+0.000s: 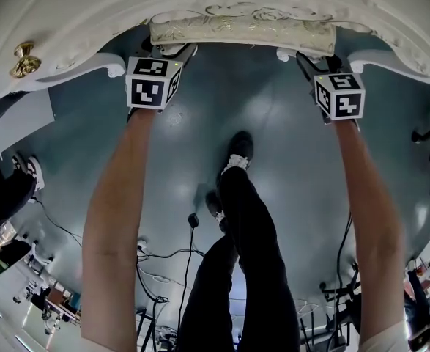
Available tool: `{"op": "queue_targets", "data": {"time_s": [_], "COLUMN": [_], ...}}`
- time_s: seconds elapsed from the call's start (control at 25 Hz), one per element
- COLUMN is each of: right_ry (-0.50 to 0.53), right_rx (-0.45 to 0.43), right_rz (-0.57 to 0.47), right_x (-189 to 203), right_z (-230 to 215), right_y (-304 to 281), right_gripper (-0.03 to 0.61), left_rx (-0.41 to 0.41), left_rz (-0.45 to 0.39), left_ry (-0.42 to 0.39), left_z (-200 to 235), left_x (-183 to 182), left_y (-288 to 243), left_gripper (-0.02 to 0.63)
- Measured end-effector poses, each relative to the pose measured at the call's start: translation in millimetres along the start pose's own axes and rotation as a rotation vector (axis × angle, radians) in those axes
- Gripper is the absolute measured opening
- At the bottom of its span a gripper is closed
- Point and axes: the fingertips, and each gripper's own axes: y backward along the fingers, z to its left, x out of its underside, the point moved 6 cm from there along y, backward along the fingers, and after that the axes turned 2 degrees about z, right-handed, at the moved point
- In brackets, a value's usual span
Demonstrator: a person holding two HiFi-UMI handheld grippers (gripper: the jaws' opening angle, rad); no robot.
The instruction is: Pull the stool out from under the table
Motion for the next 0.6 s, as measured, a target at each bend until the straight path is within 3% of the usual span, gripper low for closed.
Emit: {"op": "queue_targets", "data": {"time_s": [0.6], "right_ry": [-0.007], "right_rx": [-0.009], "right_rz": [0.034], "right_x": [35], "right_z": [24], "right_y": [21], "right_gripper": [0.295], "left_rx": [-0.002], "left_rz": [0.032], "left_ry": [0.018], "left_z": [-28], "left_x": [34], "left_y": [26], "left_gripper": [0.365]}}
